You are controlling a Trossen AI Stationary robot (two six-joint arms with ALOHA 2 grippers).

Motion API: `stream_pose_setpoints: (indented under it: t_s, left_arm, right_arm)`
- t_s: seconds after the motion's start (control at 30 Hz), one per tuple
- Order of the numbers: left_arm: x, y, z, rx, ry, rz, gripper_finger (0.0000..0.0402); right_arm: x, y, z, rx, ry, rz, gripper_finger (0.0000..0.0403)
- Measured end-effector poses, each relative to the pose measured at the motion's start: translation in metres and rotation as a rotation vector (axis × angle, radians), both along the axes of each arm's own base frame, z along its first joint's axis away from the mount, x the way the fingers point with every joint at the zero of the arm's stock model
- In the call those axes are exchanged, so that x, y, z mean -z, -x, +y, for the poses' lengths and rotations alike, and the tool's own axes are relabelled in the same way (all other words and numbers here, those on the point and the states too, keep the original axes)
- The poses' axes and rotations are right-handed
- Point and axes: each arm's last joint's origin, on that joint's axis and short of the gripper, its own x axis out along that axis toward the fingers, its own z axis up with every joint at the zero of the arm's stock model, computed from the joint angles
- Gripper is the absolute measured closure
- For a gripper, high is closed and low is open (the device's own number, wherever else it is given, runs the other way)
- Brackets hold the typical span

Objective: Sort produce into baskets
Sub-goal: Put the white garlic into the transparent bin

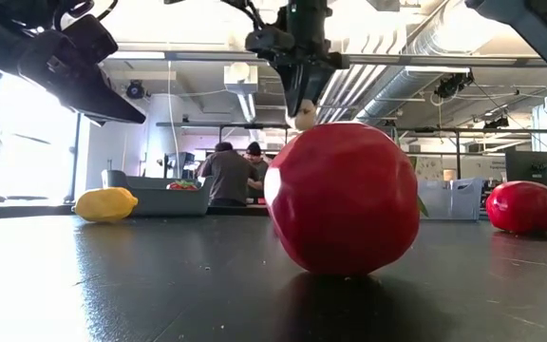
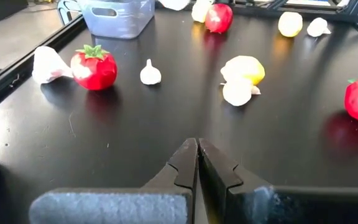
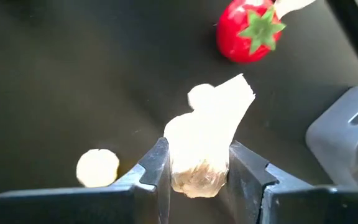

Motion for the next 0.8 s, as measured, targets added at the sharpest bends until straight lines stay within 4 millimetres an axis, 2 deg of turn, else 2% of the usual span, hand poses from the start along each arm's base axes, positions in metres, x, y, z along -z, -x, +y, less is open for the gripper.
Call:
stream_pose_setpoints:
  t_s: [0.13,0.33,0.53,0.8]
  left_arm:
    - [0.000,0.000,0.000,0.000,0.000,0.001,0.0401]
    - [0.000,0.000,0.000,0.000,0.000,0.001,0.0401]
    - [0.000,0.000,0.000,0.000,0.000,0.002,0.0401]
    - [0.000,0.000,0.000,0.000,0.000,0.003,0.0401]
  right_arm:
    - [0.000,0.001,-0.025,-0.003,0.006,-0.004,0.0302]
    - [-0.014,0.017,-0.066,0.032,0.032,0.004,0.0302]
    - [-0.015,0.032,-0.115,0.064,0.050,0.019,0.0302]
    - [-0.011,0.076,-0.196,0.149,0.003,0.085,0.0302]
